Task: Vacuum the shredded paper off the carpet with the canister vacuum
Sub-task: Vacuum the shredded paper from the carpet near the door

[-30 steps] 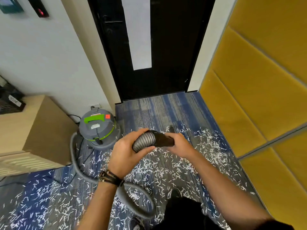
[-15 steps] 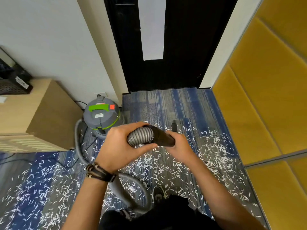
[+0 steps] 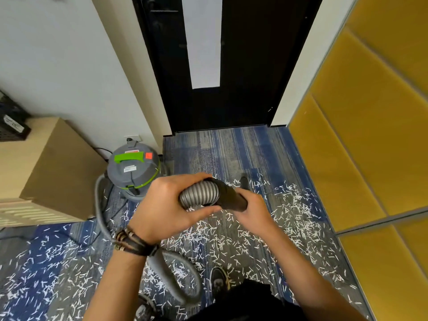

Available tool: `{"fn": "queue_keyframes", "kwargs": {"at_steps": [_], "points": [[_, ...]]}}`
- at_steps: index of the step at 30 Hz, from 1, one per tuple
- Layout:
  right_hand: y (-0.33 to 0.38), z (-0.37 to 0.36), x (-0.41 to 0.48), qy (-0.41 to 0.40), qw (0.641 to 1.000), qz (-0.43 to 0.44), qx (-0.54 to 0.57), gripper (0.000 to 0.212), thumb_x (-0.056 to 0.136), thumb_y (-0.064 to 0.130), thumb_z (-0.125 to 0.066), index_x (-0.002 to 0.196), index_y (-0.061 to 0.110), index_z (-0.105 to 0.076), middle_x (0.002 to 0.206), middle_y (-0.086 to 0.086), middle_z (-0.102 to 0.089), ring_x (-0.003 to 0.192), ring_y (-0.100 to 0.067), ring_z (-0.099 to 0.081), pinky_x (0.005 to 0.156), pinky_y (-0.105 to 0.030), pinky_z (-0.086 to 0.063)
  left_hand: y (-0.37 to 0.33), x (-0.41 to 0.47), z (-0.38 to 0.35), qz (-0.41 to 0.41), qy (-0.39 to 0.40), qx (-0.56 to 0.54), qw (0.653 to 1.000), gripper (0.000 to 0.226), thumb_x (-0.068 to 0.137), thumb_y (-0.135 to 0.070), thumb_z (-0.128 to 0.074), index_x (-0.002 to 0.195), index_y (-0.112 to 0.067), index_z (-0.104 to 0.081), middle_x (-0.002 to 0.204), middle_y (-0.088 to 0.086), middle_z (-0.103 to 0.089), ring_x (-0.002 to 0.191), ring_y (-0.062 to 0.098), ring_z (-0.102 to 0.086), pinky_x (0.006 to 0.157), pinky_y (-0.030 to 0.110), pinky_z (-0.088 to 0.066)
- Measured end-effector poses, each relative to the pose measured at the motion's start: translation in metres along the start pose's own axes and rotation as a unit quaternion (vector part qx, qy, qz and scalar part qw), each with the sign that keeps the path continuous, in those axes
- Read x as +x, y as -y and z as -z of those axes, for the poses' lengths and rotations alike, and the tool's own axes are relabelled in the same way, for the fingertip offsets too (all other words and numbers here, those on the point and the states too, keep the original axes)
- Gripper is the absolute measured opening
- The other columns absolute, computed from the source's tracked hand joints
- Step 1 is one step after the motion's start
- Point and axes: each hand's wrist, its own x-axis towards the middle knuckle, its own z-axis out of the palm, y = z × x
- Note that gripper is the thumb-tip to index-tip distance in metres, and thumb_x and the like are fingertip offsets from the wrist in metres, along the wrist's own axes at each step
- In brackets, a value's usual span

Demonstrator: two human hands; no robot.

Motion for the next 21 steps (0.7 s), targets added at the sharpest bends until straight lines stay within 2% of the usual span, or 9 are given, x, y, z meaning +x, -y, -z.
{"fn": "queue_keyframes", "kwargs": {"at_steps": [6, 10, 13, 17, 21], "points": [[0.004, 0.000, 0.011, 0.028, 0.999, 0.013, -0.019, 0.027, 0.085, 0.000, -0.074, 0.108, 0.014, -0.072, 0.090, 0.004, -0.073, 0.081, -0.005, -0.067, 0.067, -0.012, -0.046, 0.014, 0.001, 0.003, 0.004, 0.010, -0.028, 1.000, 0.065, 0.070, -0.059, -0.090, 0.122, -0.023, -0.076, 0.107, -0.021, -0.075, 0.096, -0.011, -0.070, 0.089, 0.011, -0.053], [0.002, -0.008, 0.001, 0.011, 0.999, -0.011, -0.030, 0.026, 0.085, 0.002, -0.074, 0.106, 0.017, -0.072, 0.090, 0.006, -0.072, 0.080, 0.001, -0.064, 0.064, -0.011, -0.041, 0.023, 0.000, -0.003, 0.005, 0.022, -0.085, 0.996, 0.059, 0.068, -0.044, -0.096, 0.117, -0.018, -0.078, 0.105, -0.018, -0.077, 0.094, -0.005, -0.072, 0.088, 0.012, -0.053], [0.003, -0.005, 0.003, -0.011, 0.999, -0.016, -0.034, 0.027, 0.082, -0.001, -0.075, 0.104, 0.016, -0.073, 0.089, 0.004, -0.072, 0.079, -0.002, -0.066, 0.063, -0.011, -0.044, 0.027, 0.002, -0.003, -0.006, 0.003, -0.081, 0.997, 0.062, 0.069, -0.046, -0.094, 0.122, -0.018, -0.077, 0.111, -0.014, -0.077, 0.101, -0.005, -0.072, 0.092, 0.016, -0.054], [0.003, -0.001, 0.010, -0.031, 0.997, -0.024, -0.060, 0.032, 0.079, -0.004, -0.074, 0.104, 0.017, -0.073, 0.084, 0.010, -0.070, 0.077, 0.006, -0.064, 0.062, -0.009, -0.044, 0.030, 0.010, -0.004, -0.012, 0.002, -0.074, 0.997, 0.063, 0.070, -0.051, -0.092, 0.123, -0.022, -0.077, 0.110, -0.016, -0.077, 0.100, -0.006, -0.071, 0.092, 0.015, -0.054], [-0.007, 0.001, 0.011, -0.026, 0.997, -0.028, -0.067, 0.031, 0.078, -0.004, -0.073, 0.103, 0.015, -0.074, 0.086, 0.002, -0.073, 0.077, -0.007, -0.066, 0.064, -0.020, -0.048, 0.038, 0.010, -0.017, -0.002, 0.031, -0.088, 0.996, 0.056, 0.069, -0.045, -0.097, 0.118, -0.029, -0.076, 0.102, -0.026, -0.074, 0.094, -0.006, -0.071, 0.088, 0.015, -0.054]]}}
